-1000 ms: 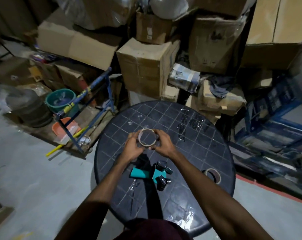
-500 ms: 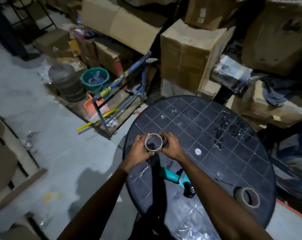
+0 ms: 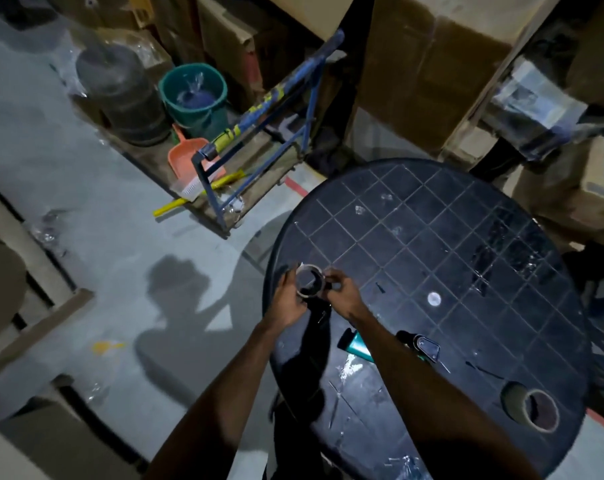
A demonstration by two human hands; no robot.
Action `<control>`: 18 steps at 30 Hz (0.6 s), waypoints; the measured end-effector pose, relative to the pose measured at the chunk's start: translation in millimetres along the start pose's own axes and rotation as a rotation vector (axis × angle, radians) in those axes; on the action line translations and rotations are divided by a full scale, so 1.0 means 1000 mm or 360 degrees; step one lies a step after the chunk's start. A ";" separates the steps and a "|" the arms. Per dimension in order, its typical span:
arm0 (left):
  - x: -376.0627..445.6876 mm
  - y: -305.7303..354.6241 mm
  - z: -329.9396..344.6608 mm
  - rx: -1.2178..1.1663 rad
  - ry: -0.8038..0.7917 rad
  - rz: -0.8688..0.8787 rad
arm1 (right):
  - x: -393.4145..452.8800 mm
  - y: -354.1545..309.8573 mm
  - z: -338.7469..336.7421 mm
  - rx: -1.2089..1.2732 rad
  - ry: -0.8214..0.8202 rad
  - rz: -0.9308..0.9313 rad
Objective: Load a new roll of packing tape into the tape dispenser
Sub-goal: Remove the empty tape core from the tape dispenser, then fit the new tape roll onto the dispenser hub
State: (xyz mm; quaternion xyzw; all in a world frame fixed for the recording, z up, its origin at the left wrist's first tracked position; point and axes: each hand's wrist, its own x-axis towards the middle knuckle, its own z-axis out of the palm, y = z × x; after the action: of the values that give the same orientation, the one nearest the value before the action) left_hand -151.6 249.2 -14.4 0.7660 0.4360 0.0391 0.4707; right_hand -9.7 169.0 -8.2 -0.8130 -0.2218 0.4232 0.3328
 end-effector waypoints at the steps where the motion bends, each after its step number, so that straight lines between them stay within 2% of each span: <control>1: 0.000 -0.003 0.001 -0.0001 0.0031 -0.0017 | 0.000 0.002 -0.001 -0.0041 0.0019 -0.0008; 4: -0.006 -0.003 0.008 0.0179 0.0204 0.0036 | -0.003 0.010 -0.008 -0.0240 0.0108 -0.0113; 6: -0.014 0.006 0.015 0.0410 0.0224 0.0130 | -0.006 0.023 -0.017 -0.0446 0.0111 -0.0105; 8: -0.023 0.019 0.026 0.0590 0.0164 0.0247 | -0.018 0.030 -0.029 -0.0564 0.0113 -0.0103; 12: -0.035 0.034 0.063 0.0591 -0.0035 0.0393 | -0.056 0.037 -0.059 -0.0716 0.0157 -0.0166; 18: -0.057 0.065 0.111 0.0761 -0.0347 0.0502 | -0.108 0.083 -0.108 -0.0819 0.0375 -0.0159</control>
State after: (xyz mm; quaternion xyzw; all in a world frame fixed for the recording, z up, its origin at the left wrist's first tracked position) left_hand -93.4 121.6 -7.3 0.9130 0.2555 -0.0744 0.3092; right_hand 28.1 5.3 35.4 -0.9024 -0.3214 0.2387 0.1595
